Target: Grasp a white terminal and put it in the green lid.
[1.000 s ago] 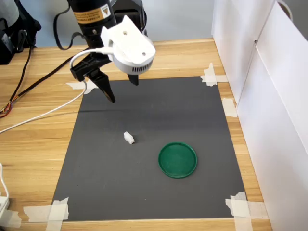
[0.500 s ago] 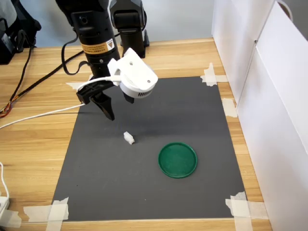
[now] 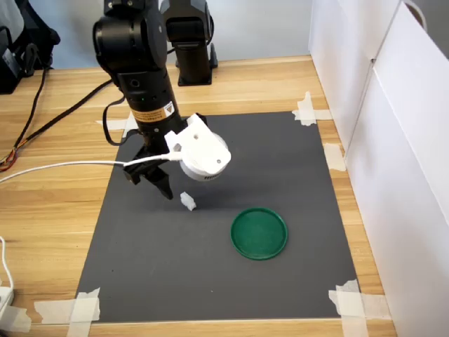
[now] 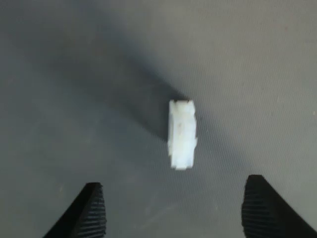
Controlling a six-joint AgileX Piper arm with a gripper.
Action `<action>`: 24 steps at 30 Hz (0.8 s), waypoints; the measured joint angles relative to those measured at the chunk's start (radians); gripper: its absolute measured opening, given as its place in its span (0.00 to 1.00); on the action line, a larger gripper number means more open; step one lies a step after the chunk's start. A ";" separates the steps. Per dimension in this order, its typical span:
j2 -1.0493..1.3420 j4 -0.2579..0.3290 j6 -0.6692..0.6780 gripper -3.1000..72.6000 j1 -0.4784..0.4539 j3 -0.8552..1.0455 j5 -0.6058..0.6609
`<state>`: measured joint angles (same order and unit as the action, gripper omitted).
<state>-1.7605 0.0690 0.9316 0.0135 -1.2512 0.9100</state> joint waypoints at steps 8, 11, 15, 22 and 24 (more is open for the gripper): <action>-0.056 0.000 0.001 0.93 0.000 0.000 -0.056; -0.072 0.000 0.001 0.93 0.000 0.000 -0.061; -0.092 0.000 0.001 0.93 0.000 0.000 -0.064; -0.099 0.000 0.001 0.90 0.000 0.000 -0.085; -0.100 0.000 0.001 0.85 0.000 0.000 -0.090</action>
<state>-1.8608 0.0690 0.9325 0.0135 -1.2512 0.8197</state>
